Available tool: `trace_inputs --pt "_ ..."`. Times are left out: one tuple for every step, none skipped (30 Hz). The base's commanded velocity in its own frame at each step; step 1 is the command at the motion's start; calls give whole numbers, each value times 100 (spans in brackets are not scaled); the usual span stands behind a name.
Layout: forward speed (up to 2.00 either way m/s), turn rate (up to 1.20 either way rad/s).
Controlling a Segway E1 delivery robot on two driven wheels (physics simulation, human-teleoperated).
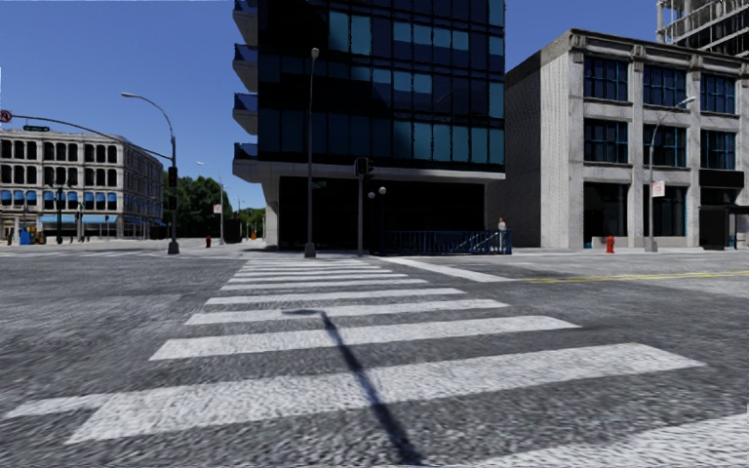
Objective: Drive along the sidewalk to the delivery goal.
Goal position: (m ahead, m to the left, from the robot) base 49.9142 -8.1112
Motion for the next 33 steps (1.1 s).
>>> trace_inputs --pt "200 29" --pt "200 30" --pt "200 31" --pt "200 31" --pt "200 31" --pt "200 31" --pt "200 31" --pt "200 31" --pt "200 31" --pt "200 31" --pt "200 31" --pt "200 31" --pt "200 31" --pt "200 31" --pt "200 31" --pt "200 31" --pt "200 31" --pt "200 31" --pt "200 31" --pt "200 31" --pt "200 31" --pt "200 31" --pt "200 31" --pt "200 31" --pt "200 31" --pt "200 31" --pt "200 31" --pt "200 31" --pt "200 31" --pt "200 31" --pt "200 31" --pt "200 31" --pt "200 31"
